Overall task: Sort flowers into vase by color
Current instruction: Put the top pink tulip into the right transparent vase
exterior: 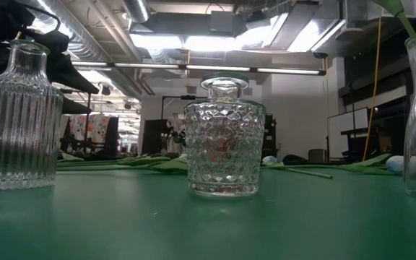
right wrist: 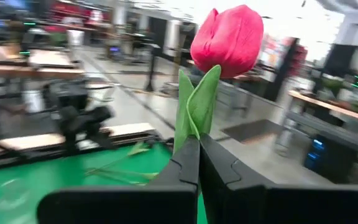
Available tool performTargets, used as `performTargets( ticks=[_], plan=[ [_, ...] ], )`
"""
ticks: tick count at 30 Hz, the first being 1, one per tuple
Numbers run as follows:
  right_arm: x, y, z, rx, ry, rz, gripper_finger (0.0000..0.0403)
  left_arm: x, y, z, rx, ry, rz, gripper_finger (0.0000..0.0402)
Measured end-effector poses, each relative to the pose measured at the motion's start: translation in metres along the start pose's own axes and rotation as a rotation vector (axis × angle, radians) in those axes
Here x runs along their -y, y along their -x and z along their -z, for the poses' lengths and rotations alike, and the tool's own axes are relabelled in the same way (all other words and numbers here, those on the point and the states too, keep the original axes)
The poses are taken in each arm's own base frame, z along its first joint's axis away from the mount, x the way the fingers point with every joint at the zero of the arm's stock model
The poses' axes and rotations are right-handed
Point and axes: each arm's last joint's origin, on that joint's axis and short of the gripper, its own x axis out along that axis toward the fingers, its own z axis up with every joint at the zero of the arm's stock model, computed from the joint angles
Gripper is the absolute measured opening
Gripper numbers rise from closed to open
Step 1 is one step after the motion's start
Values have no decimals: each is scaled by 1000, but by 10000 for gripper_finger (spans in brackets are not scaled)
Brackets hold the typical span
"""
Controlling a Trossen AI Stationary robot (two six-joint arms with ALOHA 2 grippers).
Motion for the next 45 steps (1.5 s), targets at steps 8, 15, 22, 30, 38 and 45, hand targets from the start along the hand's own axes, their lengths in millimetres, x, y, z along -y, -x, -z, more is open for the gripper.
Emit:
performTargets(
  ticks=[8, 15, 22, 30, 38, 45],
  plan=[
    [-38, 29, 12, 26, 133, -140, 0, 0, 0, 0, 12, 70, -11, 246],
    [-65, 31, 15, 26, 129, -139, 0, -1, 0, -1, 25, 133, -22, 246],
    [-69, 52, -42, 87, 376, -127, 0, -1, 0, -1, 42, 154, -35, 246],
    [-19, 84, -116, 184, 652, -325, 0, -2, 0, -2, 82, 176, -65, 246],
    [39, 77, -141, 530, 673, -847, 0, -2, 0, -2, 84, 237, -63, 246],
    [65, 64, -99, 639, 546, -870, 0, -2, 0, -2, 85, 313, -59, 246]
  ],
)
